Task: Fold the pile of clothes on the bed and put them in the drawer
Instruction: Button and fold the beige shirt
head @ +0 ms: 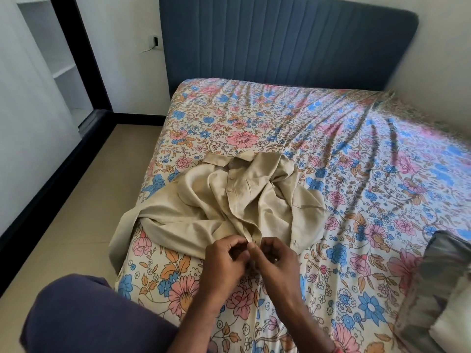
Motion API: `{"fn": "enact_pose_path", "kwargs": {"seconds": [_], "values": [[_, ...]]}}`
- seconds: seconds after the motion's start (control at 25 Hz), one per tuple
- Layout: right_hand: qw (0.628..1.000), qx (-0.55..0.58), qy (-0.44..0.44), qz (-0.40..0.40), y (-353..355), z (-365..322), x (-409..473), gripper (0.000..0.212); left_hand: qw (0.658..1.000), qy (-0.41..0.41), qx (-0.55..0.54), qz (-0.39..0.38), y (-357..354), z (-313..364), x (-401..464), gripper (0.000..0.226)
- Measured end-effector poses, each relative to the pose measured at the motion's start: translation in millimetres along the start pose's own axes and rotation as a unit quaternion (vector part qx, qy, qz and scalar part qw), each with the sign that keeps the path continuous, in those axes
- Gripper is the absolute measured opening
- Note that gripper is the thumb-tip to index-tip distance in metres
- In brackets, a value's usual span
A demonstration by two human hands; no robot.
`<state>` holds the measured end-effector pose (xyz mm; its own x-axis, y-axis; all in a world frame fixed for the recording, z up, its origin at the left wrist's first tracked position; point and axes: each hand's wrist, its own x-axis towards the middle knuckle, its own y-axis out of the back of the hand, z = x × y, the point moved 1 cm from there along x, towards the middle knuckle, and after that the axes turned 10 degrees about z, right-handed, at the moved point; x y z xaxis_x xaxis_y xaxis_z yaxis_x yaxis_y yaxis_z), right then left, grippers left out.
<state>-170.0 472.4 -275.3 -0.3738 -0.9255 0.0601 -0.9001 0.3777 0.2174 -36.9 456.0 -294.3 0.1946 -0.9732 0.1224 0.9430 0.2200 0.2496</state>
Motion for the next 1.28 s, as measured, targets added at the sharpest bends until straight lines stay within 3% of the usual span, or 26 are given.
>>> {"fn": "enact_pose_path", "kwargs": {"seconds": [0.16, 0.28, 0.44, 0.6, 0.84, 0.92, 1.08, 1.28], "values": [[1.0, 0.0, 0.01, 0.018, -1, -1, 4, 0.01, 0.994, -0.082, 0.046, 0.051, -2, 6, -4, 0.006], [1.0, -0.009, 0.025, -0.015, -2, -2, 7, 0.01, 0.991, -0.104, 0.053, 0.063, -1, 9, -4, 0.011], [0.997, -0.071, 0.023, -0.022, 0, 0, 14, 0.029, 0.981, -0.141, 0.123, 0.041, -5, 7, -5, 0.01], [0.997, -0.054, 0.035, -0.032, 4, 0, 19, 0.015, 0.996, -0.082, 0.04, 0.025, -2, 7, -5, 0.003], [0.993, -0.09, 0.063, -0.05, 3, 3, 18, 0.017, 0.991, 0.03, -0.121, 0.04, 4, 14, -1, 0.008], [0.996, -0.064, 0.05, -0.026, 6, 3, 15, 0.014, 0.996, 0.012, -0.07, 0.054, 2, 9, -1, 0.01], [0.996, -0.032, 0.062, 0.051, 11, -8, 5, 0.012, 0.98, -0.095, 0.156, 0.082, -4, 5, -4, 0.013], [0.987, -0.101, 0.086, 0.094, -5, -12, -12, 0.012, 0.963, -0.146, 0.208, 0.09, -11, 11, -10, 0.018]]}}
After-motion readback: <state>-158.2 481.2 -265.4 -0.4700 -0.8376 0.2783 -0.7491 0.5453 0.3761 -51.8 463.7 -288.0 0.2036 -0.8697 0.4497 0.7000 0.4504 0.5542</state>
